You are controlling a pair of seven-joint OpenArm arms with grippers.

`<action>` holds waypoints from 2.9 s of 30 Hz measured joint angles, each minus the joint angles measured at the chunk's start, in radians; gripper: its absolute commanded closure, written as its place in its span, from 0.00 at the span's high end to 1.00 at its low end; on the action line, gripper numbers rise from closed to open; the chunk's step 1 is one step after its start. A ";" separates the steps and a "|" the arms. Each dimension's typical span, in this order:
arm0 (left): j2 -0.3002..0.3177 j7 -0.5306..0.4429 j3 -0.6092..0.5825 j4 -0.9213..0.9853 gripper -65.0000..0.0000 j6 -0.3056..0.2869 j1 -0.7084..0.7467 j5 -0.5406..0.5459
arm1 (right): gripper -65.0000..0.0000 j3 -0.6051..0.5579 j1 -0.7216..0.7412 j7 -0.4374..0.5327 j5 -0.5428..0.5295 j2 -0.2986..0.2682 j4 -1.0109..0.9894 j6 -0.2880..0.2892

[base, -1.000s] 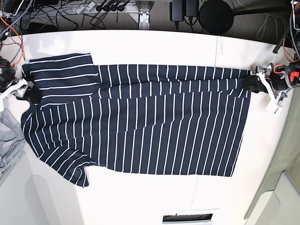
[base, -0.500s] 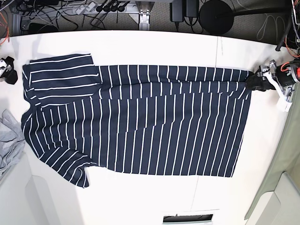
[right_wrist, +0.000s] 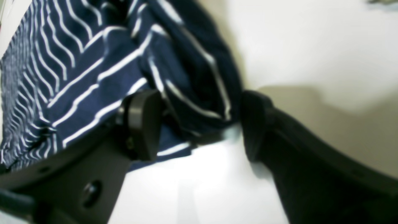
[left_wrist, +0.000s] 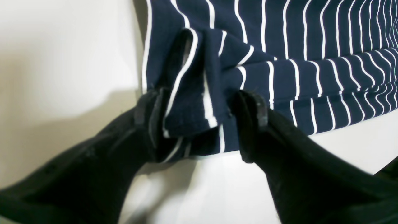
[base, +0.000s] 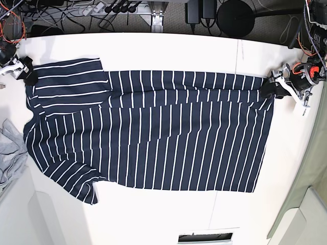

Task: Layout the t-shirt on the table in an organized manner, then fold the t-shirt properly
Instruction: 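Release the folded edge and regrasp the shirt's side edges with both grippers, then pull the folded band taut with both grippers, smoothing it flat, then move both grippers along the shirt sides and grasp the side edges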

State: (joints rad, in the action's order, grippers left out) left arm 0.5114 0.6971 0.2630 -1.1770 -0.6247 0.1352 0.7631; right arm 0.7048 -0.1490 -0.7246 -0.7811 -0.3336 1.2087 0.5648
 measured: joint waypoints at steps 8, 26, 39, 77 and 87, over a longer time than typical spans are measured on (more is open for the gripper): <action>-0.002 -0.033 0.000 0.004 0.00 0.011 0.000 -0.064 | 0.02 -0.040 0.084 0.002 0.048 0.068 0.000 -0.003; 0.105 0.133 -0.002 -0.155 0.00 -0.065 0.132 0.018 | 0.00 0.085 -0.192 -0.161 -0.067 0.065 0.227 0.009; 0.104 0.125 -0.002 -0.158 0.09 -0.064 0.150 0.021 | 0.21 0.085 -0.237 -0.124 -0.074 0.065 0.250 0.012; 0.145 0.074 -0.004 -0.320 0.51 -0.065 0.068 0.084 | 0.37 -0.128 0.539 0.282 0.460 -0.067 -0.455 -0.183; 0.104 -0.127 -0.134 0.192 0.51 0.021 -0.324 -0.092 | 0.37 -0.132 0.547 0.302 0.438 -0.060 -0.568 -0.086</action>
State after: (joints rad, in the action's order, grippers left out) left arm 0.6151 0.5701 0.1295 -0.9848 -0.6033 -0.1886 0.6712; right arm 0.5732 0.3981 -0.4229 -0.3431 -0.3939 0.6411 0.4786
